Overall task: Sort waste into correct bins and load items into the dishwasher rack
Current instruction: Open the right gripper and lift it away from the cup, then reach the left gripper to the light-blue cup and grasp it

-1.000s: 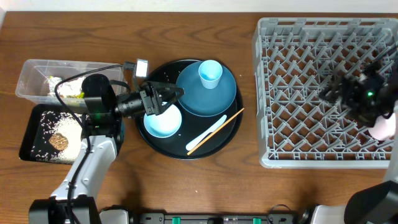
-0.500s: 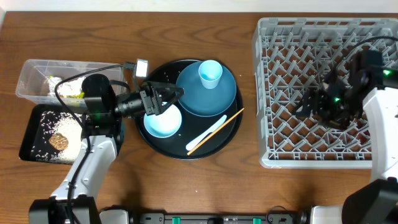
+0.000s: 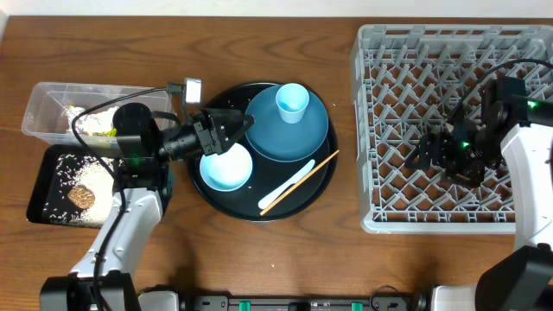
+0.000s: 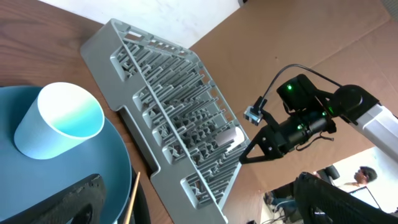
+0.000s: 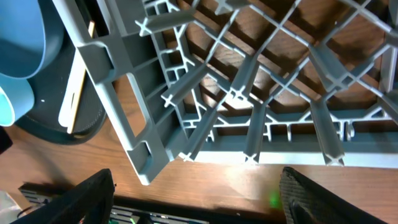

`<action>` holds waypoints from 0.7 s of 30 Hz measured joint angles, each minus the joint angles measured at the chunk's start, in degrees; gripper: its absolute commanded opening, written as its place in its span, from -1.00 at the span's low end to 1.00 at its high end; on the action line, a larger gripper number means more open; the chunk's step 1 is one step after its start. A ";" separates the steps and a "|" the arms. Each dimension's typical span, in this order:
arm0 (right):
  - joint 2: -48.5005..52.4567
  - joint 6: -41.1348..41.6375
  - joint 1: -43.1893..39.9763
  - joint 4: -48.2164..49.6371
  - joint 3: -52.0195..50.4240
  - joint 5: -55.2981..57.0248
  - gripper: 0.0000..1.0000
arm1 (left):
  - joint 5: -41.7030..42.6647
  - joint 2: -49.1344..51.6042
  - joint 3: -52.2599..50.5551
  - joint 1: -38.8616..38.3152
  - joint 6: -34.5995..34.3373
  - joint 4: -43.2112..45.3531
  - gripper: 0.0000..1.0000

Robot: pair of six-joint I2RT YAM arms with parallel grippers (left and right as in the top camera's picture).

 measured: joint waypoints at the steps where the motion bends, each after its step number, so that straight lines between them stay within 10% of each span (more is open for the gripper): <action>1: 0.00 0.00 0.00 -0.02 -0.11 0.09 0.56 | -0.20 0.00 -0.02 0.00 0.00 0.04 0.96; 21: 0.00 0.02 0.00 0.04 -0.74 0.09 0.57 | -10.40 0.00 1.92 -5.33 -10.08 -6.62 0.96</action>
